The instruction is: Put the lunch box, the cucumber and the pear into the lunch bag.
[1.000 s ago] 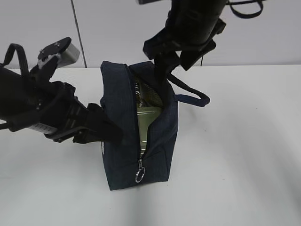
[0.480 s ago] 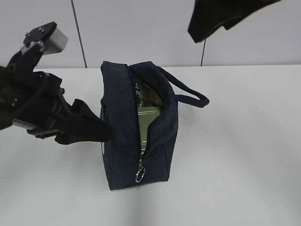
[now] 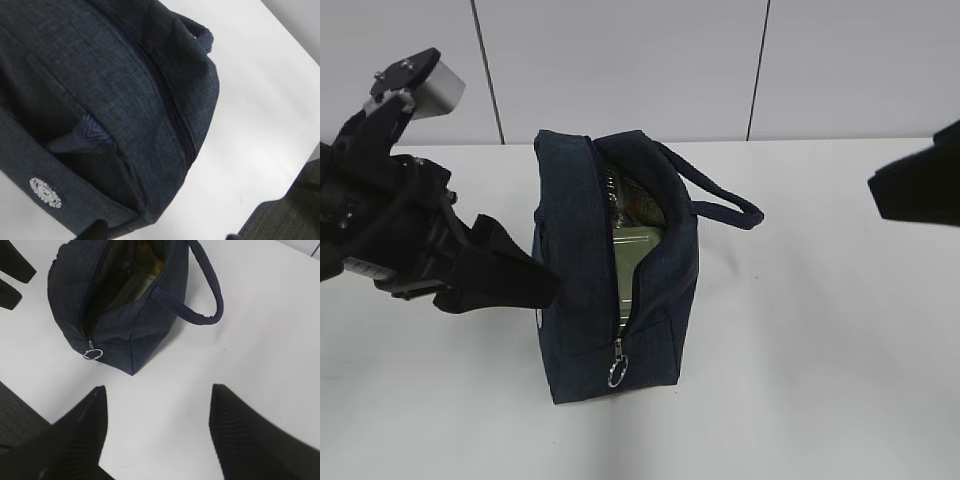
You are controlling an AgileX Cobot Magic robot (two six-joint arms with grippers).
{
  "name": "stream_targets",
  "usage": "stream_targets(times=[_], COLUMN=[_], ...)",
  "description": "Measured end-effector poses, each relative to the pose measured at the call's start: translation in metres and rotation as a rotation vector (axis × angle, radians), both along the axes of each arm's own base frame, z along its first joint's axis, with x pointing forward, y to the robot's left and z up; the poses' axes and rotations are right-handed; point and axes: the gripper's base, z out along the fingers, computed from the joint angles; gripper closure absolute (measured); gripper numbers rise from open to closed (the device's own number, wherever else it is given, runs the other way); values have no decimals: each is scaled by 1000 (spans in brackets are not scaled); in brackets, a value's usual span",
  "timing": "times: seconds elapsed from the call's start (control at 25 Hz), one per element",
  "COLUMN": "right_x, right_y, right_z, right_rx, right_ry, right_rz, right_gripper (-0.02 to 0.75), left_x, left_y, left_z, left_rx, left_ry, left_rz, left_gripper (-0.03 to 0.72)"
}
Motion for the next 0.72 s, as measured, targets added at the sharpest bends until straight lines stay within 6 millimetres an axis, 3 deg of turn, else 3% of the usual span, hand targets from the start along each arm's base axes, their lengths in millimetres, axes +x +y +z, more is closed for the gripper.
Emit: stream_targets(times=[0.16, 0.4, 0.56, 0.72], right_x=[-13, -10, -8, -2], right_y=[-8, -5, -8, -6], right_z=[-43, -100, -125, -137], right_rx=[47, 200, 238, 230], right_ry=[-63, -144, -217, -220], right_rz=[-10, -68, -102, -113], right_gripper=[243, 243, 243, 243], left_x=[0, 5, 8, 11], left_y=[0, 0, -1, 0], left_z=[0, 2, 4, 5], left_rx=[-6, -23, -44, -46], left_ry=[2, -37, -47, -75], left_rz=[3, 51, 79, 106], left_gripper=[275, 275, 275, 275])
